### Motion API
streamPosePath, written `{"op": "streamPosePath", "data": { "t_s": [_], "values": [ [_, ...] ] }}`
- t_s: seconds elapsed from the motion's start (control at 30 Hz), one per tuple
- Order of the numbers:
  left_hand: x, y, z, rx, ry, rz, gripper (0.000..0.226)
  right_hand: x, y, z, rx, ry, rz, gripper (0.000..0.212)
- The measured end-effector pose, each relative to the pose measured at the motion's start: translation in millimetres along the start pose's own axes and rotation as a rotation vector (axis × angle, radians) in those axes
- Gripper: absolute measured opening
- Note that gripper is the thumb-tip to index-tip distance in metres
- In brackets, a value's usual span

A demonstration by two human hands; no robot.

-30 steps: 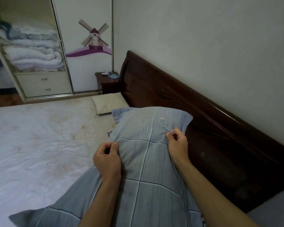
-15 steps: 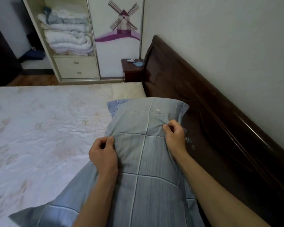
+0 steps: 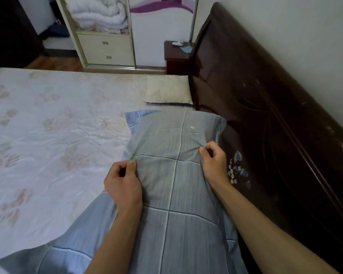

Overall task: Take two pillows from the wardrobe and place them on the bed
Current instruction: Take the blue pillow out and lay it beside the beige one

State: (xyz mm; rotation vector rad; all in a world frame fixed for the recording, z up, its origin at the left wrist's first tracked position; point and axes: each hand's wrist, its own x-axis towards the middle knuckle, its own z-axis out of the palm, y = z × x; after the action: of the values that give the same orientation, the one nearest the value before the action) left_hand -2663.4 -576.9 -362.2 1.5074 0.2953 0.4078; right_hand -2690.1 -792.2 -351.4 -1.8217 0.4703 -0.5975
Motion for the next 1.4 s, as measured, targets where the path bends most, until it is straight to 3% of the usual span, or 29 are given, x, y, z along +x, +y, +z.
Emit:
{"op": "streamPosePath", "data": {
  "t_s": [0.43,0.6,0.73,0.87,1.1,1.17,1.27,1.4],
  "values": [
    [-15.5,-211.1,21.5,0.051,0.016,-0.195,0.019,6.6,170.1,45.7,-0.184,-0.064,0.023,0.031],
    [-30.7,-266.3,19.1,0.044,0.008,-0.287,0.021,-3.3,177.1,53.8,-0.258,-0.031,-0.176,0.025],
    [-47.0,-294.2,28.1,0.086,-0.088,-0.446,0.018,-0.9,192.7,66.4,-0.371,-0.015,-0.223,0.027],
    [-42.0,-298.9,54.4,0.202,-0.245,-0.401,0.014,10.9,223.1,56.7,-0.427,0.082,-0.117,0.026],
    [-44.1,-284.7,69.4,0.308,-0.455,-0.339,0.005,2.9,248.5,24.3,-0.653,0.009,0.038,0.011],
    [-41.3,-284.4,70.6,0.346,-0.521,-0.282,0.016,-1.0,247.0,18.6,-0.727,-0.04,0.032,0.039],
    [-31.3,-296.1,71.0,0.472,-0.649,-0.133,0.056,0.4,244.1,11.8,-0.894,-0.145,0.096,0.081],
    [-26.6,-322.9,73.8,0.633,-0.803,-0.291,0.078,5.2,250.1,2.8,-0.822,-0.22,0.386,0.113]
  ]
}}
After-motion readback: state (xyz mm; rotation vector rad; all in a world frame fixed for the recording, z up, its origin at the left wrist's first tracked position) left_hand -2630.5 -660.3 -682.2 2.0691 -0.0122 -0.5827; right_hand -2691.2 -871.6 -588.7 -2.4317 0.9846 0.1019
